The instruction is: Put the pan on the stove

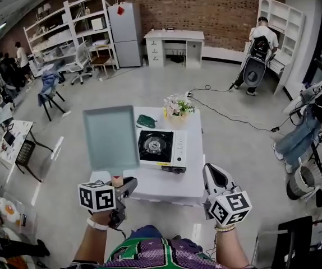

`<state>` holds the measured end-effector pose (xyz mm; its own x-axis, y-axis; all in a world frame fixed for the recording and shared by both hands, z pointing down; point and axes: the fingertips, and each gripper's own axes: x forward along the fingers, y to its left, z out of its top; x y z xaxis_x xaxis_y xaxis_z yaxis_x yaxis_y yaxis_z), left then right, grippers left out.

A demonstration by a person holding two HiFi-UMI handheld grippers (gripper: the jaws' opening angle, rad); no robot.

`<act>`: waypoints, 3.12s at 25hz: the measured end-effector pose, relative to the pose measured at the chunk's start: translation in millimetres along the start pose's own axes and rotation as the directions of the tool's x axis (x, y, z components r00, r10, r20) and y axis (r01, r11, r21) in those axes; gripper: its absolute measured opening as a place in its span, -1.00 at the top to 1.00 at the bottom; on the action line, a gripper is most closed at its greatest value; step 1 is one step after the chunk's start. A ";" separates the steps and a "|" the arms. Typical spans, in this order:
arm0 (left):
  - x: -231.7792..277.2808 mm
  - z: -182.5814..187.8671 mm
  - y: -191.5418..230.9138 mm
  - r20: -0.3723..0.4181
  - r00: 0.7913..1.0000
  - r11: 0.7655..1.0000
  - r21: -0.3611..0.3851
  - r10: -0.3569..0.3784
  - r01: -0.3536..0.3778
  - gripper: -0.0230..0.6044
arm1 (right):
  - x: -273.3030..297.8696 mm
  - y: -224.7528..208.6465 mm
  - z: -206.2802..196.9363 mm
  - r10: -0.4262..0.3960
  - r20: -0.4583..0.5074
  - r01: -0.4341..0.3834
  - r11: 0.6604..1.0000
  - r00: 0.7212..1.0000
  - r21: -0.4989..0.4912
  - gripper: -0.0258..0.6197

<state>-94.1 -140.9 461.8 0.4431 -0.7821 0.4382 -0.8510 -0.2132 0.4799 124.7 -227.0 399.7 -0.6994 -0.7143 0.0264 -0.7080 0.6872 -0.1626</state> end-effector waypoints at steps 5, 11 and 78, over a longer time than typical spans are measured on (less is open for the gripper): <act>9.4 -12.5 -0.6 -0.037 0.999 1.000 0.001 -0.010 0.010 0.74 | -0.9 -2.1 -12.0 -0.002 -0.016 0.002 1.000 1.000 0.012 0.92; 26.1 -9.4 6.8 -0.079 0.994 0.997 -0.016 -0.075 0.074 0.74 | 8.9 -1.0 -12.8 -0.043 -0.038 0.043 0.999 0.998 0.000 0.92; 229.9 -65.6 166.1 -0.417 0.833 0.890 -0.419 -0.363 0.178 0.74 | 156.4 4.8 -85.9 -0.290 -0.190 0.294 0.956 0.938 -0.007 0.92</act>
<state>-115.2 -317.7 692.1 0.7958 -0.3297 0.5079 -0.5606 -0.0840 0.8238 3.5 -324.1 487.8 -0.4697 -0.8439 0.2592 -0.8828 0.4482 -0.1406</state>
